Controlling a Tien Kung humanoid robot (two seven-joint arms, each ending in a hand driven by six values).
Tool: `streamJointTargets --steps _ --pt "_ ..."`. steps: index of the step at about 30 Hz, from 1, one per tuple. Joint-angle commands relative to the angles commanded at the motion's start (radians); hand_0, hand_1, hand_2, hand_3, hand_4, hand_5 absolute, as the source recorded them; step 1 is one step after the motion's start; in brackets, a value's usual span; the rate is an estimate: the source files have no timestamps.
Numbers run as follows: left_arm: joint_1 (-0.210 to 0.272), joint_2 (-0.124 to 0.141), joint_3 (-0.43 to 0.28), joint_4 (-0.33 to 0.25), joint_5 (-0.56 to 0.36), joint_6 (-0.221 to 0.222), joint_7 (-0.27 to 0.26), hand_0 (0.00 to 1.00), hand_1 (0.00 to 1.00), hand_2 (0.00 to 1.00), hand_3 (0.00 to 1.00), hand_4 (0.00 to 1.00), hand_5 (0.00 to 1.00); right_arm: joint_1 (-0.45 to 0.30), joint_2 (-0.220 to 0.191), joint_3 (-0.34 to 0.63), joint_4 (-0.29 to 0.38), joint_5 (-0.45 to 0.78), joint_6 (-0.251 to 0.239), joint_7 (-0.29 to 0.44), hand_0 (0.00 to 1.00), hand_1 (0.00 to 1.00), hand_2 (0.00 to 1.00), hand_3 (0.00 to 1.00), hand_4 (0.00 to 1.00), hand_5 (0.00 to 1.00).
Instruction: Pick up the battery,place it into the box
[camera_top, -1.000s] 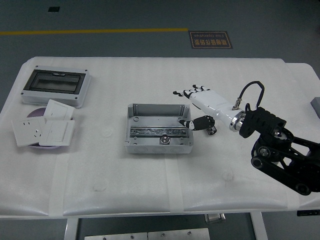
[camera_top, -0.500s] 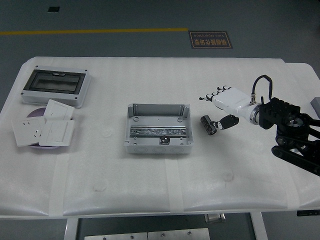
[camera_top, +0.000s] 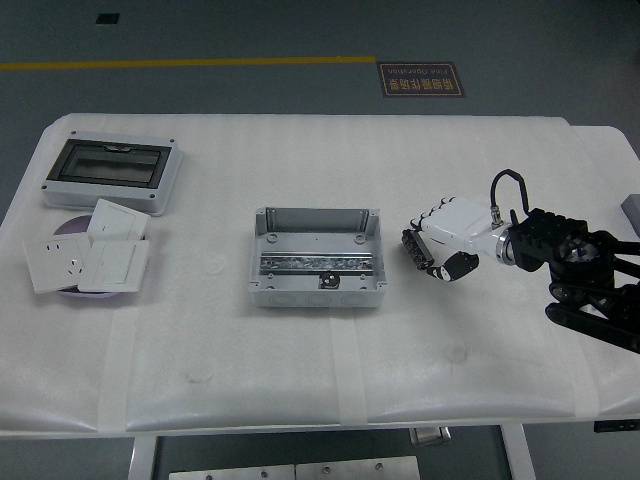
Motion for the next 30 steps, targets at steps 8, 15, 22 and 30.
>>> streamJointTargets --steps 8,15,22,30 --pt "0.000 -0.002 -0.005 0.000 0.009 -0.001 0.002 0.682 0.680 0.593 0.646 0.699 0.357 -0.001 -0.005 0.028 0.003 0.002 -0.008 0.001 0.842 0.751 0.779 0.840 0.721 0.289" --pt "-0.003 -0.002 -0.014 0.000 0.020 -0.002 0.003 0.682 0.679 0.593 0.646 0.700 0.359 0.005 0.017 -0.002 -0.019 0.011 -0.009 0.005 0.840 0.744 0.777 0.840 0.704 0.268" --pt "-0.004 -0.003 -0.020 0.000 0.029 -0.004 0.006 0.682 0.679 0.593 0.646 0.699 0.360 0.017 0.041 -0.016 -0.056 0.024 -0.006 0.013 0.837 0.743 0.776 0.840 0.702 0.268" --pt "-0.009 -0.001 -0.004 0.000 0.015 -0.004 0.002 0.681 0.680 0.593 0.645 0.698 0.359 0.017 0.066 -0.008 -0.096 0.028 0.026 0.024 0.832 0.734 0.775 0.840 0.693 0.271"
